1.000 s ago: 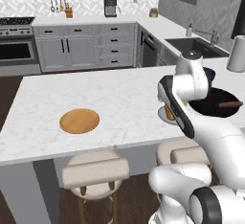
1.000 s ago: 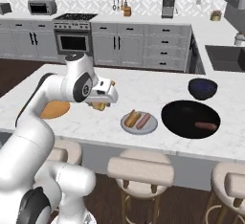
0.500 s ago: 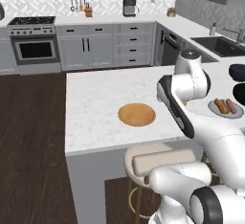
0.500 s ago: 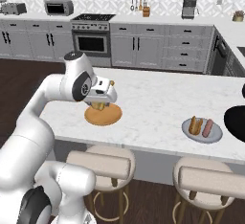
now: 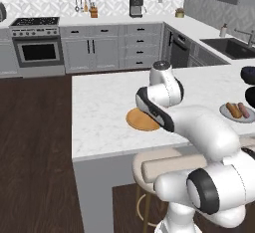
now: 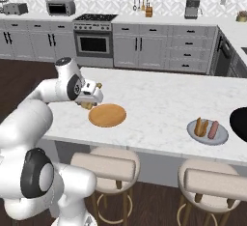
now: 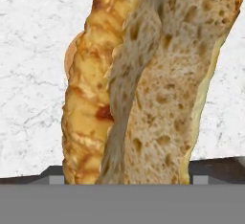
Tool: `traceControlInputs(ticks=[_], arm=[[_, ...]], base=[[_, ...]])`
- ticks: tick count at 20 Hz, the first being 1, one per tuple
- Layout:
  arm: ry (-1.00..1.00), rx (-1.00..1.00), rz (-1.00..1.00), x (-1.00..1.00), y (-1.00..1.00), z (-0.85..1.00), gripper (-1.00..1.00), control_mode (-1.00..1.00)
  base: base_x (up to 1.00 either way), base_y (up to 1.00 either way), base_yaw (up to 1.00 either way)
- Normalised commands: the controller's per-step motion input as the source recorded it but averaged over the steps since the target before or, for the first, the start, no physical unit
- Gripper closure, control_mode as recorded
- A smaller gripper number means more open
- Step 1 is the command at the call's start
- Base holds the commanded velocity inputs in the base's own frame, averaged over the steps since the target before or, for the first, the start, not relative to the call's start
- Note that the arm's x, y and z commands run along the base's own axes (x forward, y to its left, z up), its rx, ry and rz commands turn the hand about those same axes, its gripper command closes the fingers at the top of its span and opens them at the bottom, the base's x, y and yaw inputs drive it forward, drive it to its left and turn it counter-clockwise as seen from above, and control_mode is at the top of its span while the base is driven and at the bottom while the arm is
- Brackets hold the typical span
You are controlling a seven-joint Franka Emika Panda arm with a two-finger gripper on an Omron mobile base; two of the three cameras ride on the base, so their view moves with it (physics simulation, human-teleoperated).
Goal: Place one bun and one sausage from the bowl on each plate.
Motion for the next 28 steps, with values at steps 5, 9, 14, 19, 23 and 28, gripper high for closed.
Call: traceControlInputs(ticks=[5,9,14,19,23,28], arm=[[0.07,0.12,-0.09,0.97,0.06,-0.81,1.0,-1.0],[0.06,0.11,-0.1,0.75,0.03,-0.76,1.0,-1.0],[0.0,0.05,-0.1,0.55,0.04,-0.61,1.0,-1.0],[0.0,0.01,-0.09,0.49,0.17,-0.48,-1.0,-1.0],[0.0,0.02,-0.07,0.47,0.11,-0.17,-1.0,-1.0],[0.06,0.04,-0.02,0.27,0.0,0.01,-1.0,-1.0]], base=[[0.0,0.0,0.0],[0.0,0.0,0.0],[0.0,0.0,0.0],[0.0,0.0,0.0],[0.0,0.0,0.0],[0.0,0.0,0.0]])
